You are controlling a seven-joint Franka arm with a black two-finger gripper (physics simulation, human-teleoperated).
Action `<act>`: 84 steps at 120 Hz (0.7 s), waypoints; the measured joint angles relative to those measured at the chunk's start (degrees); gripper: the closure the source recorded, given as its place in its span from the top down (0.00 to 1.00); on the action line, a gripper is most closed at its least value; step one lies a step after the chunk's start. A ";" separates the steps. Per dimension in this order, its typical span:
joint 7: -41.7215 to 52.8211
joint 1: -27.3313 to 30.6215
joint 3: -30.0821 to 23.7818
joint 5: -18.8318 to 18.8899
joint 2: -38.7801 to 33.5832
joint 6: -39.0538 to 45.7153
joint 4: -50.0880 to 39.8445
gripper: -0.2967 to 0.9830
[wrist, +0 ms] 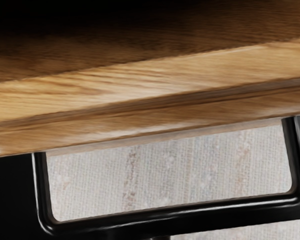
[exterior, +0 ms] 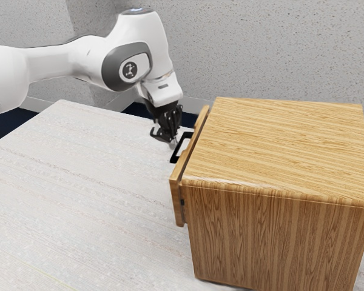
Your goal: Push the drawer handle with one arm to close the drawer
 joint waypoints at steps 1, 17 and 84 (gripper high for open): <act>-0.08 -0.04 -0.06 0.00 0.06 0.00 0.05 0.15; -1.31 -0.07 -1.61 0.02 1.26 -0.03 1.57 0.17; -2.64 5.43 -4.11 3.60 -16.94 -23.65 4.96 0.34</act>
